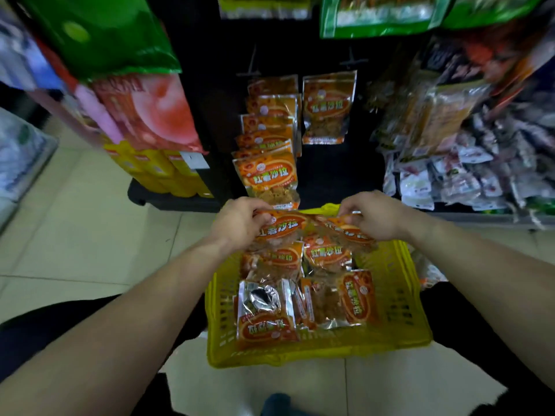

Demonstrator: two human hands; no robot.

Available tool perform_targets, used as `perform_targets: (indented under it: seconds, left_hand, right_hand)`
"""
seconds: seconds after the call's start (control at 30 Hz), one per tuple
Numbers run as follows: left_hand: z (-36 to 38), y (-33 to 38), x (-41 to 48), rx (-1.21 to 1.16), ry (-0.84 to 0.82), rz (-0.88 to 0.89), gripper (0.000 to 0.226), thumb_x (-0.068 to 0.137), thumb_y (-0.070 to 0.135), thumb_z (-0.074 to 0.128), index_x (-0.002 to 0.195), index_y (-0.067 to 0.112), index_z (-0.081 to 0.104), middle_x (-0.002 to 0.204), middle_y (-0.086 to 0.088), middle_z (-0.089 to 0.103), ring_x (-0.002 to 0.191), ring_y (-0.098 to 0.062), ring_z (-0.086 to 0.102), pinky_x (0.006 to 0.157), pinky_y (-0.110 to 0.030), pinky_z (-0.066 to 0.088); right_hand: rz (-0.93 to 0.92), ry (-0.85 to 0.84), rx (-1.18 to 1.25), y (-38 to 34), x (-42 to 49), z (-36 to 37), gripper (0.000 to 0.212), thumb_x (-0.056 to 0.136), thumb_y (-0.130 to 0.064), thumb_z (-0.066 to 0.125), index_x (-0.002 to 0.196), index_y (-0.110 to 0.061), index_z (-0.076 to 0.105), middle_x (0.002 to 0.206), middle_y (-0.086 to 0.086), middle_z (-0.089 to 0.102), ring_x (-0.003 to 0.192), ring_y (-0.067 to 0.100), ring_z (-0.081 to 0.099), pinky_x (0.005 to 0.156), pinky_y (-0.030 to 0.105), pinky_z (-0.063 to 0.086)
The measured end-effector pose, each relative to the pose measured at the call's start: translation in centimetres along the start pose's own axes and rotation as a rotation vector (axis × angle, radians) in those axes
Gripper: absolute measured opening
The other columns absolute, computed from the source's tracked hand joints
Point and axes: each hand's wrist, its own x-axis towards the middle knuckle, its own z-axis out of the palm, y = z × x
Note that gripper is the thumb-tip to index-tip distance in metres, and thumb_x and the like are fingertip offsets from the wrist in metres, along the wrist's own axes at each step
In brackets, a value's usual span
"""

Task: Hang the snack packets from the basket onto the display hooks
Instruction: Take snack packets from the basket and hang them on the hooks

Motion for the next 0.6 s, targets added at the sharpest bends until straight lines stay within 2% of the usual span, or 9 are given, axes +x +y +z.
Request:
perform_targets:
  seconds: [0.13,0.23,0.3,0.37,0.47,0.6]
  left_hand:
    - [-4.7,2.4,-1.3,-0.042,0.065,0.061,0.01,0.094,0.029,0.067,0.1,0.031,0.075,0.096,0.012,0.073,0.087,-0.01,0.07,0.07,-0.029,0.057]
    - [-7.1,3.8,-2.0,-0.083,0.106,0.094,0.01,0.095,0.025,0.065,0.098,0.032,0.071,0.1,0.006,0.074,0.092,-0.015,0.07,0.08,-0.034,0.057]
    - [-7.8,4.3,-2.6,-0.118,0.156,0.096,0.011,0.095,0.023,0.064,0.094,0.033,0.068,0.095,0.006,0.073,0.092,-0.016,0.069,0.079,-0.032,0.055]
    - [-8.0,4.2,-3.2,-0.091,0.24,0.088,0.01,0.095,0.023,0.064,0.094,0.033,0.066,0.091,0.008,0.072,0.087,-0.013,0.068,0.071,-0.026,0.052]
    - [-8.0,4.0,-3.4,-0.083,0.334,0.055,0.01,0.095,0.024,0.065,0.101,0.029,0.07,0.092,0.008,0.069,0.086,-0.01,0.066,0.062,-0.018,0.045]
    - [-7.8,4.8,-2.5,-0.153,0.303,0.092,0.014,0.094,0.024,0.067,0.106,0.026,0.073,0.096,0.008,0.069,0.092,-0.011,0.066,0.07,-0.02,0.048]
  right_hand:
    - [-0.098,0.088,0.012,-2.8,-3.2,-5.8,0.008,0.094,-0.025,0.064,0.092,-0.033,0.067,0.089,-0.02,0.063,0.091,0.006,0.059,0.073,0.025,0.042]
    - [-0.129,0.114,0.076,-4.2,-5.3,-8.5,0.013,0.095,-0.026,0.063,0.089,-0.038,0.065,0.087,-0.027,0.062,0.083,-0.008,0.057,0.068,0.018,0.04]
    - [-0.135,0.142,0.128,-4.6,-6.4,-9.0,0.012,0.096,-0.025,0.063,0.09,-0.036,0.066,0.089,-0.023,0.064,0.086,-0.006,0.059,0.067,0.02,0.044]
    - [-0.12,0.172,0.178,-4.5,-6.9,-8.9,0.009,0.096,-0.025,0.062,0.091,-0.033,0.066,0.092,-0.019,0.066,0.086,-0.001,0.061,0.068,0.025,0.048]
    - [-0.112,0.139,0.126,-4.2,-6.7,-9.0,0.013,0.096,-0.025,0.062,0.088,-0.035,0.065,0.091,-0.017,0.066,0.086,0.0,0.061,0.068,0.026,0.046]
    - [-0.125,0.098,0.075,-4.4,-5.4,-9.1,0.016,0.094,-0.024,0.064,0.087,-0.038,0.065,0.091,-0.017,0.068,0.089,0.001,0.062,0.073,0.027,0.046]
